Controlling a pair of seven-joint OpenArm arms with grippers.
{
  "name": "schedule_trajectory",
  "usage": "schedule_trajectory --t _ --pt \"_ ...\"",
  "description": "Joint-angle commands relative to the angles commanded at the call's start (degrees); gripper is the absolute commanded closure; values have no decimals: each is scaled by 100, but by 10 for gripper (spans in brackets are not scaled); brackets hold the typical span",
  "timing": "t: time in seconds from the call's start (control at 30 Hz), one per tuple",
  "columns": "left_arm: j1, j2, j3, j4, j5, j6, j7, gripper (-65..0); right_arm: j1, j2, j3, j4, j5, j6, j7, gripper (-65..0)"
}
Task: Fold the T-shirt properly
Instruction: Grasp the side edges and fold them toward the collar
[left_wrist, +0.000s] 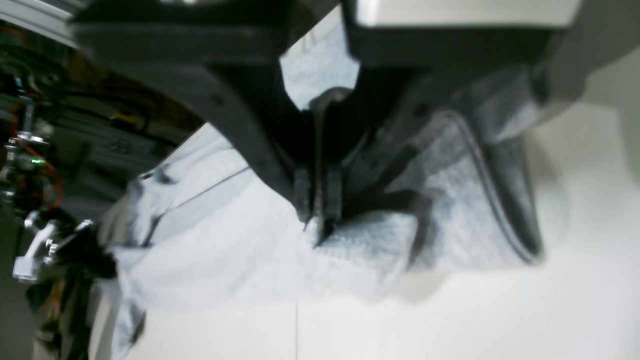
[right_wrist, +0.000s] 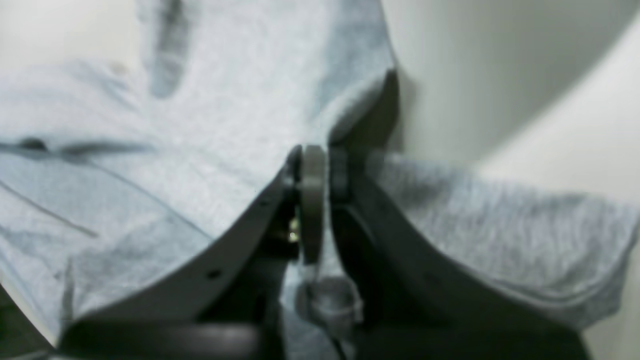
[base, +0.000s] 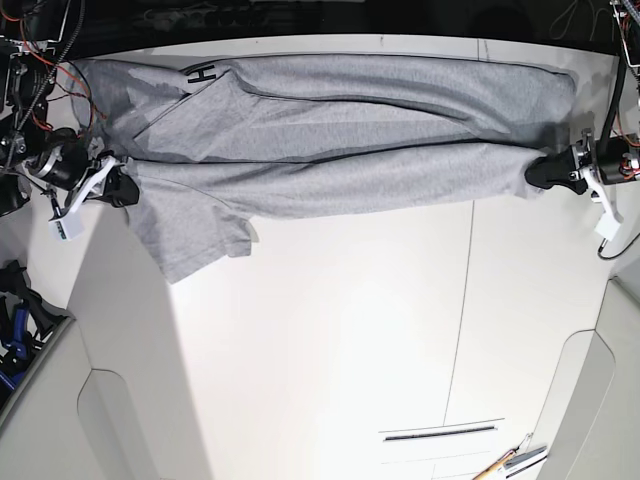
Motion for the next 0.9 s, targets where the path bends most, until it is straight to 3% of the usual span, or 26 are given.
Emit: schedule_trajectory --t 0.13,0.23,0.3,0.53,0.7,0.9 --pt "11 0 0 0 780 0 -561 0 -168 -11 2 -20 -31 -24 2 0" --pt "11 2 0 0 1003 0 -697 0 -175 -11 2 -20 -81 -68 4 -216" --pt "11 2 0 0 1010 0 -697 0 -160 -11 2 -20 -79 -68 44 -290" --pt "11 4 0 0 1014 0 -780 0 190 -13 2 -17 -31 -109 367 -291" --pt "11 22 0 0 1010 0 -782 0 560 -50 2 -22 -476 -223 662 -291" --pt "-7 66 0 0 1008 0 -847 0 1064 -498 -7 -549 -1213 -258 962 -291"
